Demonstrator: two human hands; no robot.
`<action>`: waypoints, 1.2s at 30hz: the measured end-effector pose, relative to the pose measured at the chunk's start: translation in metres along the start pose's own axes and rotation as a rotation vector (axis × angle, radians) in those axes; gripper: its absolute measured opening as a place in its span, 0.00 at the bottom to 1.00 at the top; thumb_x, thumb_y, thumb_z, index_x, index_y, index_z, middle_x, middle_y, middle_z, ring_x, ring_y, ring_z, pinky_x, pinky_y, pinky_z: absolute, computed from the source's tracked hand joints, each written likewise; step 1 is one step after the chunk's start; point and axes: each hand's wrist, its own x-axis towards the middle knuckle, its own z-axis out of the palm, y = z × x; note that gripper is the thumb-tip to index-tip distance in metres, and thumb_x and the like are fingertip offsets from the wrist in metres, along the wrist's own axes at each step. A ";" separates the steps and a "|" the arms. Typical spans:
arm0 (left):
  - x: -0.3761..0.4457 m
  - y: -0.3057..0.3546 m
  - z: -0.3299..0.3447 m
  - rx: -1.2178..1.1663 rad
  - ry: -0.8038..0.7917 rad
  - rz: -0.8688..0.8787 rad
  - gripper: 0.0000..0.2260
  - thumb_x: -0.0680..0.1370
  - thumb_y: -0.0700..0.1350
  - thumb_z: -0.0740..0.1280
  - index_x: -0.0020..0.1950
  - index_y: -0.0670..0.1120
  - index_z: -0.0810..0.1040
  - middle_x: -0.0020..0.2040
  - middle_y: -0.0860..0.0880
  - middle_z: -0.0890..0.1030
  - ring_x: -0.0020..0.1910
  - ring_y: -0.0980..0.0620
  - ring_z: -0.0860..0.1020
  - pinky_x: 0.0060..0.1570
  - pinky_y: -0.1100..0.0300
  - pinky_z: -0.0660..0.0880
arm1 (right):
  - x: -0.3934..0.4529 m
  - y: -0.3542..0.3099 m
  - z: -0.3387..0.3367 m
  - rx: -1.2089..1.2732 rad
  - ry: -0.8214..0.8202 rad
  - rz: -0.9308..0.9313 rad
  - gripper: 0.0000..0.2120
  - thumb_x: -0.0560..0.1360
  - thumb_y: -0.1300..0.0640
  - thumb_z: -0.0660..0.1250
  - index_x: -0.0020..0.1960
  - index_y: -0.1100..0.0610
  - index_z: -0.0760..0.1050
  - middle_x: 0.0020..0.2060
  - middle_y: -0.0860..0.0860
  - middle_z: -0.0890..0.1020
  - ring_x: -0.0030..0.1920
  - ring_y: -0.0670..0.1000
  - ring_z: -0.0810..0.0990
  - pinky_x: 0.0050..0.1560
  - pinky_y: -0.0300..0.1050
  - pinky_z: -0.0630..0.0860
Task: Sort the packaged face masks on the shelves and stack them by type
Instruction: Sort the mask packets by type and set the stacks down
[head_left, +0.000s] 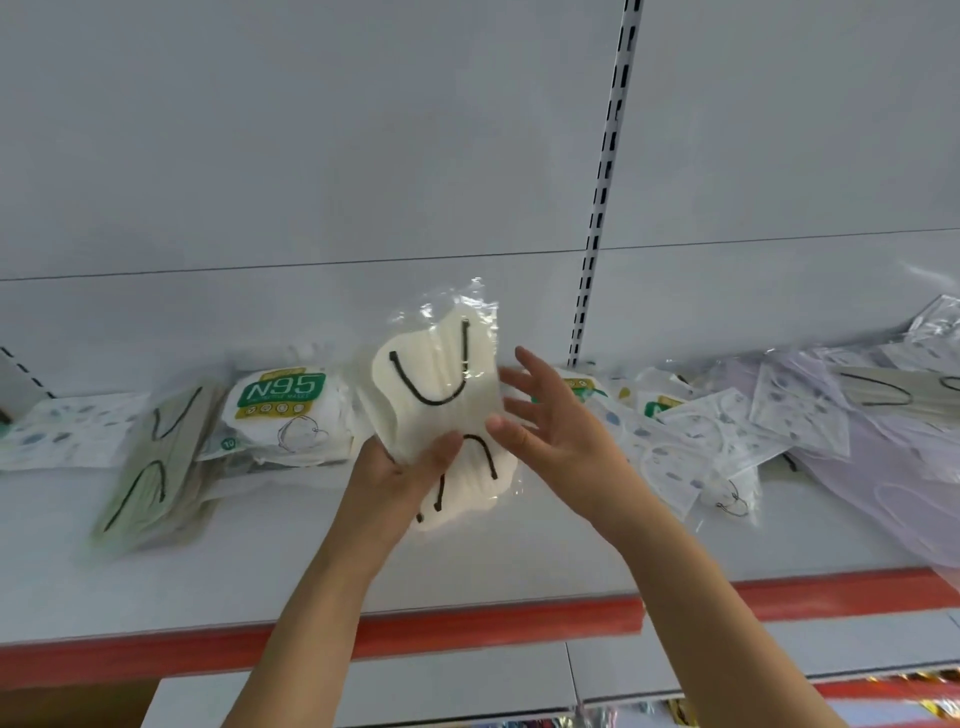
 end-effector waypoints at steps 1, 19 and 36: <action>0.000 0.001 0.000 0.046 -0.017 0.021 0.12 0.74 0.51 0.73 0.57 0.53 0.82 0.49 0.53 0.88 0.48 0.57 0.85 0.46 0.61 0.82 | 0.001 -0.001 0.000 0.001 -0.019 -0.052 0.44 0.70 0.41 0.72 0.79 0.47 0.56 0.70 0.42 0.72 0.68 0.41 0.74 0.69 0.46 0.73; -0.024 0.002 -0.027 -0.029 -0.256 -0.438 0.13 0.81 0.47 0.69 0.64 0.45 0.77 0.54 0.45 0.87 0.50 0.41 0.86 0.30 0.59 0.77 | 0.064 0.002 0.042 0.199 0.085 0.311 0.09 0.78 0.45 0.68 0.51 0.50 0.81 0.45 0.50 0.86 0.49 0.51 0.85 0.57 0.55 0.80; -0.050 0.023 -0.153 0.435 0.326 -0.357 0.17 0.76 0.47 0.75 0.63 0.50 0.78 0.46 0.51 0.84 0.33 0.56 0.80 0.32 0.63 0.75 | 0.027 0.017 0.056 0.211 -0.011 0.479 0.06 0.75 0.64 0.71 0.51 0.64 0.79 0.39 0.57 0.85 0.33 0.50 0.84 0.31 0.38 0.79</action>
